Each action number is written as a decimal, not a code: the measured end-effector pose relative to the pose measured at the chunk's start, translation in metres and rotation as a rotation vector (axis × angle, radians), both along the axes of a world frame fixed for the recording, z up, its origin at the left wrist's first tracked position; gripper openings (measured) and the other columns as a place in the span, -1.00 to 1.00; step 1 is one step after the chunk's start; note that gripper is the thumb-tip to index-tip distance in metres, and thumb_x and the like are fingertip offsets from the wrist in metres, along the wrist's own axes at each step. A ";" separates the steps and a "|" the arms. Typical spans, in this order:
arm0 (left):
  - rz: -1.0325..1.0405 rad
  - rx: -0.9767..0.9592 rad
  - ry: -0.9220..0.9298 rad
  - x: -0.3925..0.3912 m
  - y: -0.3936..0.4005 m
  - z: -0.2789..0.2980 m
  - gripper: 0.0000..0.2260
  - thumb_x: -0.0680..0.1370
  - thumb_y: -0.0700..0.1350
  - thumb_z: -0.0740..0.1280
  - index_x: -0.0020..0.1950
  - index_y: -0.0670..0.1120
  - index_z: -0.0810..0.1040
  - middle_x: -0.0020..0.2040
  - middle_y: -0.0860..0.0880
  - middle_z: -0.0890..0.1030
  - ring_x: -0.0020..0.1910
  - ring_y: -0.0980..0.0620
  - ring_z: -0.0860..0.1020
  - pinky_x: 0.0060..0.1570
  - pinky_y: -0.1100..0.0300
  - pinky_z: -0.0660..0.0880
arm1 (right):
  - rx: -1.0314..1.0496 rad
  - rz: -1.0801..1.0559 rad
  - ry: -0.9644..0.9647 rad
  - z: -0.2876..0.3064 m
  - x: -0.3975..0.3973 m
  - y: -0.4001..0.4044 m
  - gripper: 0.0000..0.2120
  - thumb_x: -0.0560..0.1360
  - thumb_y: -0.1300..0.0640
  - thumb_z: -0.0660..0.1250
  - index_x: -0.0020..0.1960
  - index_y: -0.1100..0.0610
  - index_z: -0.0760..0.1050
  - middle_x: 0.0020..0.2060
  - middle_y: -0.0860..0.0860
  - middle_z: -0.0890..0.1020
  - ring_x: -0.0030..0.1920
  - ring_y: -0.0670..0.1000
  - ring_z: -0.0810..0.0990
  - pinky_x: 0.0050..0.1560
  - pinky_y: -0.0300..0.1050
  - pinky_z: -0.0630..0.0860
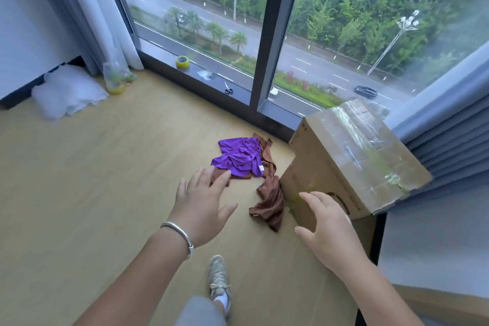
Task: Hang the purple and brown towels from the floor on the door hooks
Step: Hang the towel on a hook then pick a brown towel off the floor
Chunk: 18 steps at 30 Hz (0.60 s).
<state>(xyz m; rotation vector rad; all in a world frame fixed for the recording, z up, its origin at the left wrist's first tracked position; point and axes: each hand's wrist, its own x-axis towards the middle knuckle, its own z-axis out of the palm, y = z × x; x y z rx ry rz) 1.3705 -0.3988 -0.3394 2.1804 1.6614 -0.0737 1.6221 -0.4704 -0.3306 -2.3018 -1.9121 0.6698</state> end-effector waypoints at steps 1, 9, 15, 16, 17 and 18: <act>-0.003 -0.016 0.008 -0.001 0.012 -0.012 -0.43 0.56 0.26 0.08 0.52 0.18 -0.01 0.56 0.03 -0.02 0.53 0.03 -0.10 0.47 -0.09 -0.07 | -0.015 0.005 0.000 -0.009 -0.001 0.011 -0.35 0.45 -0.03 0.40 0.47 -0.09 0.22 0.42 -0.14 0.27 0.43 -0.11 0.20 0.45 -0.01 0.16; -0.038 -0.119 -0.010 0.003 0.095 -0.112 -0.44 0.57 0.23 0.09 0.53 0.14 0.03 0.56 0.03 0.02 0.53 0.03 -0.05 0.46 -0.06 -0.03 | -0.115 -0.027 0.034 -0.097 -0.007 0.089 -0.35 0.42 0.04 0.43 0.45 -0.07 0.28 0.38 -0.13 0.32 0.39 -0.11 0.28 0.39 -0.07 0.27; -0.131 -0.198 -0.033 0.038 0.125 -0.213 -0.44 0.57 0.21 0.11 0.53 0.12 0.03 0.55 0.02 0.06 0.52 0.04 -0.02 0.45 -0.04 -0.02 | -0.206 -0.067 0.038 -0.188 0.011 0.111 -0.34 0.41 0.07 0.44 0.45 -0.06 0.28 0.39 -0.12 0.32 0.37 -0.09 0.31 0.38 -0.10 0.28; -0.154 -0.208 -0.034 0.044 0.127 -0.234 -0.44 0.57 0.20 0.11 0.53 0.12 0.03 0.55 0.03 0.08 0.52 0.05 -0.01 0.45 -0.03 -0.02 | -0.215 -0.075 0.044 -0.206 0.015 0.114 -0.34 0.41 0.08 0.44 0.45 -0.05 0.28 0.39 -0.11 0.33 0.38 -0.08 0.31 0.38 -0.09 0.29; -0.176 -0.216 -0.030 0.051 0.129 -0.255 -0.44 0.57 0.20 0.12 0.53 0.12 0.03 0.54 0.03 0.09 0.52 0.05 0.00 0.45 -0.02 -0.01 | -0.224 -0.077 0.046 -0.226 0.020 0.116 -0.34 0.41 0.09 0.44 0.44 -0.04 0.29 0.39 -0.10 0.33 0.38 -0.07 0.31 0.38 -0.08 0.29; -0.196 -0.225 -0.025 0.057 0.131 -0.277 -0.43 0.57 0.19 0.13 0.53 0.11 0.04 0.54 0.03 0.10 0.51 0.04 0.02 0.45 -0.01 0.00 | -0.229 -0.074 0.045 -0.246 0.025 0.118 -0.35 0.41 0.09 0.44 0.44 -0.03 0.29 0.39 -0.09 0.33 0.39 -0.07 0.31 0.38 -0.08 0.29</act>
